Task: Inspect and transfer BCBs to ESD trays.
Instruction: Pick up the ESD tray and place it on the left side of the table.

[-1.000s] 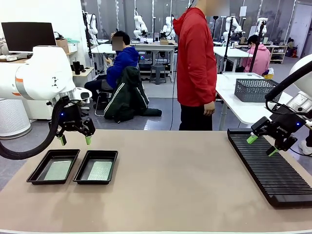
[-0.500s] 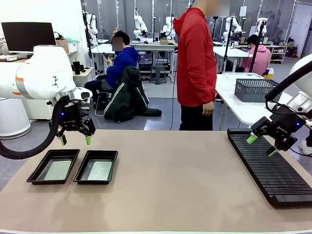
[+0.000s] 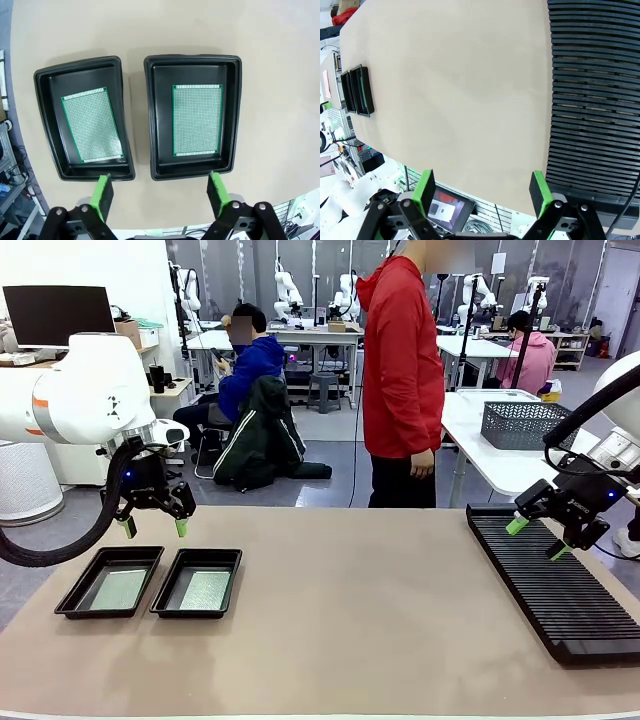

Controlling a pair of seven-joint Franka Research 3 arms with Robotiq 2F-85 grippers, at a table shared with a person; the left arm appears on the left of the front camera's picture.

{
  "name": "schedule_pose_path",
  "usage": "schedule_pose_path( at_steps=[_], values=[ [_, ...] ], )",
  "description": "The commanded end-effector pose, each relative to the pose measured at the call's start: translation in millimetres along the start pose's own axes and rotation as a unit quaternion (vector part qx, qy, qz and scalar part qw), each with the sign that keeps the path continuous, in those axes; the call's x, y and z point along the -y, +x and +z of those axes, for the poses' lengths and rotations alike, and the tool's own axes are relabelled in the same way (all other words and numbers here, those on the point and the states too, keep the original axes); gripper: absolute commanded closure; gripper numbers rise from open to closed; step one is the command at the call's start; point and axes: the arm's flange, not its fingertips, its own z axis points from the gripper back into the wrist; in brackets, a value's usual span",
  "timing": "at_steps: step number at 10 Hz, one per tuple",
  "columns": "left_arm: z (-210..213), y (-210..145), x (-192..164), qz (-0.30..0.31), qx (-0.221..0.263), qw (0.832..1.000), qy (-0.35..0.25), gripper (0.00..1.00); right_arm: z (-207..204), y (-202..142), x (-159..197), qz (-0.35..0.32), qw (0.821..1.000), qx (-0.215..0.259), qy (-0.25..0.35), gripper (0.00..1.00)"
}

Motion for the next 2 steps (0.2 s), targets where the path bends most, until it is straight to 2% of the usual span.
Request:
schedule_pose_path(
  at_steps=[1,2],
  values=[
    [-1.0,-0.3,-1.3,0.001,0.003,1.0,-0.001,0.0,-0.1,-0.2,-1.7,-0.013,1.0,0.006,0.001,0.0],
    [-1.0,-0.3,-1.3,0.001,0.003,1.0,-0.001,0.0,-0.1,-0.2,-1.7,-0.013,1.0,0.006,0.001,0.0]
  ],
)
